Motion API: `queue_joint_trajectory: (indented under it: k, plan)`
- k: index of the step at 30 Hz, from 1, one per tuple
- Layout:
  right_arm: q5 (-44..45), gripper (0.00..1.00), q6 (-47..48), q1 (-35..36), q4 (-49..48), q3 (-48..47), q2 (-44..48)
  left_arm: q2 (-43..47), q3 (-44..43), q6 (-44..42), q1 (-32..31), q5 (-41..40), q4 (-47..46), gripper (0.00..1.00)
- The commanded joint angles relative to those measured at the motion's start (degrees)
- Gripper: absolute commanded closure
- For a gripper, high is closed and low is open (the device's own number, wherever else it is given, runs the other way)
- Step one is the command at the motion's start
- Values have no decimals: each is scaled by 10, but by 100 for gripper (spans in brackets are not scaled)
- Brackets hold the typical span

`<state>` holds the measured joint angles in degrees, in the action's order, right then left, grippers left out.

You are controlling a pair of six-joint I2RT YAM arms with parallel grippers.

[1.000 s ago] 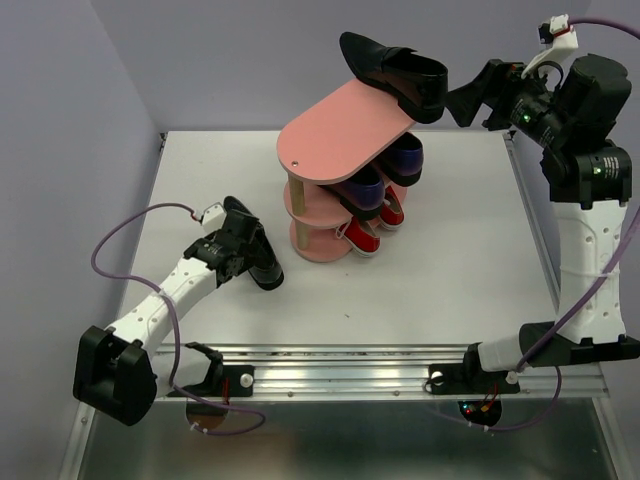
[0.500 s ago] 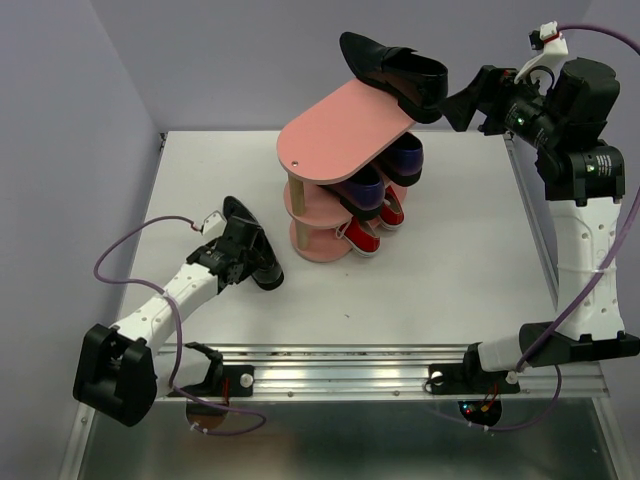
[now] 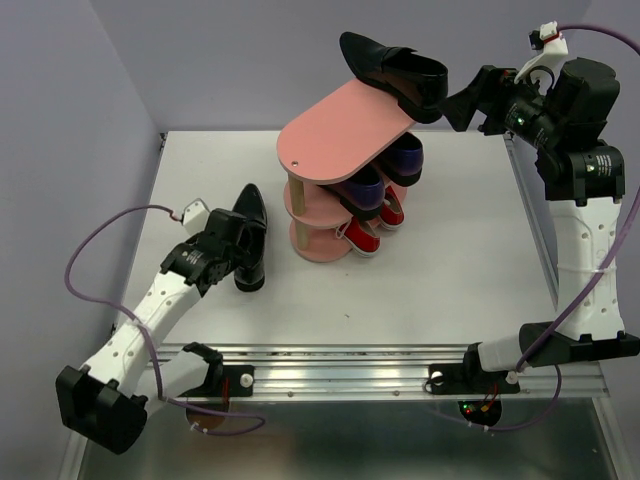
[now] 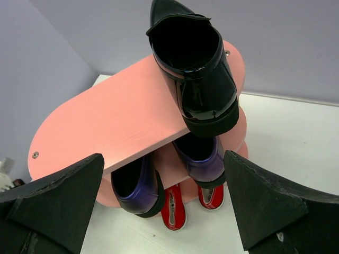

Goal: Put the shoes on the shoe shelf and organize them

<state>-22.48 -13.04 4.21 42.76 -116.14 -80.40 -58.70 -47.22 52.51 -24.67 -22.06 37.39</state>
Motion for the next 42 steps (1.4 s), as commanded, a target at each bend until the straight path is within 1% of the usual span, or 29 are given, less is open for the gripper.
queue_joint_trajectory:
  k: [1,2,4,5,7,8,10,11,15,19,21,24,27,30,34,42]
  plan:
    - [6,0,8,5,-24,-1,9,68,-119,-7,2,-104,17,100]
    - [8,0,8,5,-24,-1,10,68,-162,-12,3,-124,40,100]
    - [9,0,8,5,-27,-1,11,62,-205,-18,3,-143,63,100]
    - [9,0,8,5,-27,-1,11,60,-246,-21,3,-154,84,100]
    - [9,0,8,5,-28,-1,12,46,-285,-32,3,-180,103,100]
    - [10,0,9,5,-29,-1,13,41,-320,-35,3,-189,121,100]
    - [12,0,10,5,-28,-1,14,32,-353,-41,3,-208,131,100]
    - [14,0,12,5,-28,-1,15,31,-382,-44,3,-210,129,100]
    - [20,0,12,5,-27,-1,17,23,-452,-72,3,-193,96,100]
    - [22,0,9,5,-28,-2,19,-4,-527,-76,3,-143,64,100]
    - [24,0,8,5,-28,-3,19,-12,-544,-71,3,-120,50,100]
    - [24,0,6,5,-29,-2,19,-24,-569,-51,3,-53,23,100]
    - [23,0,3,5,-31,-1,20,-28,-577,-23,4,-1,-11,100]
    - [18,0,-1,5,-37,3,21,-35,-580,-1,3,34,-39,100]
    - [12,0,-6,5,-42,4,17,-45,-582,13,2,74,-66,100]
    - [4,0,-14,5,-47,9,17,-70,-585,27,-13,108,-98,100]
